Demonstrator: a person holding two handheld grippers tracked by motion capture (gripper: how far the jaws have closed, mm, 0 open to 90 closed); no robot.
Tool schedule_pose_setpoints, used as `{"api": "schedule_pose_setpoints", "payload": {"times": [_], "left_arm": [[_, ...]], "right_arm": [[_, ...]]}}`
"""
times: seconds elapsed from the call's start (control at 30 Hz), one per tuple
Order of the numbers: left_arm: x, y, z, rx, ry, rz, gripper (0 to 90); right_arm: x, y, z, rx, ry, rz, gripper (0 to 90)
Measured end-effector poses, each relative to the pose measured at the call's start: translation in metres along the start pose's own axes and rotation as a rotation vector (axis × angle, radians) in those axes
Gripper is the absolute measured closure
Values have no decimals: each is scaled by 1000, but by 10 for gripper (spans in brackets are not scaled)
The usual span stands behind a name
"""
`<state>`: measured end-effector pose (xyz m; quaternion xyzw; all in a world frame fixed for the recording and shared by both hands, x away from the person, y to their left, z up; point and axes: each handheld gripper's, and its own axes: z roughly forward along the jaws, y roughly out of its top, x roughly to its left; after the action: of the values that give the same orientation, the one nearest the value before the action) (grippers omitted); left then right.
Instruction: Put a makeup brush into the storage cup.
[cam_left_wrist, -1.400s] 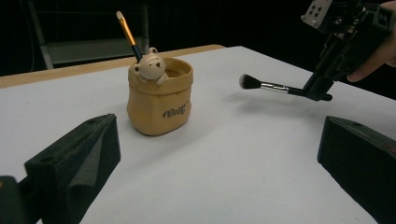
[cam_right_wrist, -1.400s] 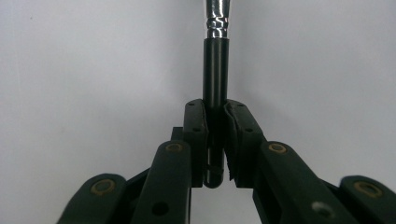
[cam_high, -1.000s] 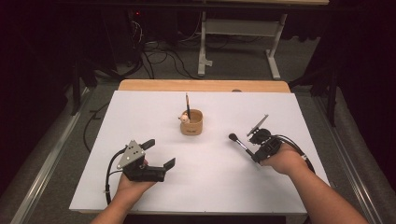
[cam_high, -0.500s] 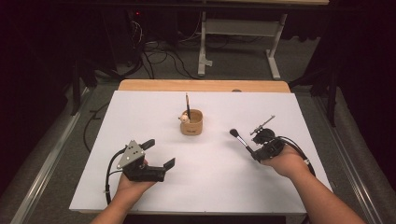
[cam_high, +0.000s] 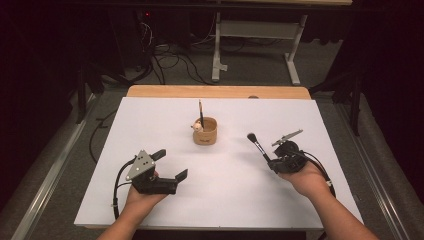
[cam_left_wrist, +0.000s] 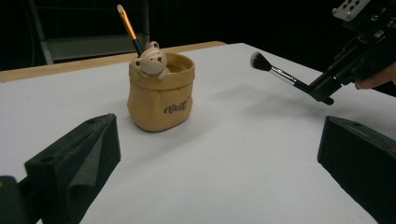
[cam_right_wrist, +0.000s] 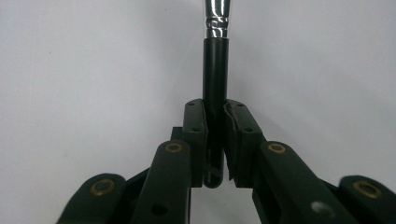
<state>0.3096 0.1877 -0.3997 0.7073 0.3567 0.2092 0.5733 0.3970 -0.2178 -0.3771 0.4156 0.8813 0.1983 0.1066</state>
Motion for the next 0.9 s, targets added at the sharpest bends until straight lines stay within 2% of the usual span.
{"api": "schedule_pose_setpoints", "payload": {"times": [0.33, 0.57, 0.9], "left_arm": [[3, 0, -2, -7, 8, -10, 2], [3, -1, 0, -2, 8, -16, 2], [4, -2, 1, 7, 11, -18, 2]], "right_arm": [[0, -8, -2, -122, -18, 40, 820], [0, -14, 1, -198, -3, 62, 820], [0, -21, 7, -270, 19, 88, 820]]}}
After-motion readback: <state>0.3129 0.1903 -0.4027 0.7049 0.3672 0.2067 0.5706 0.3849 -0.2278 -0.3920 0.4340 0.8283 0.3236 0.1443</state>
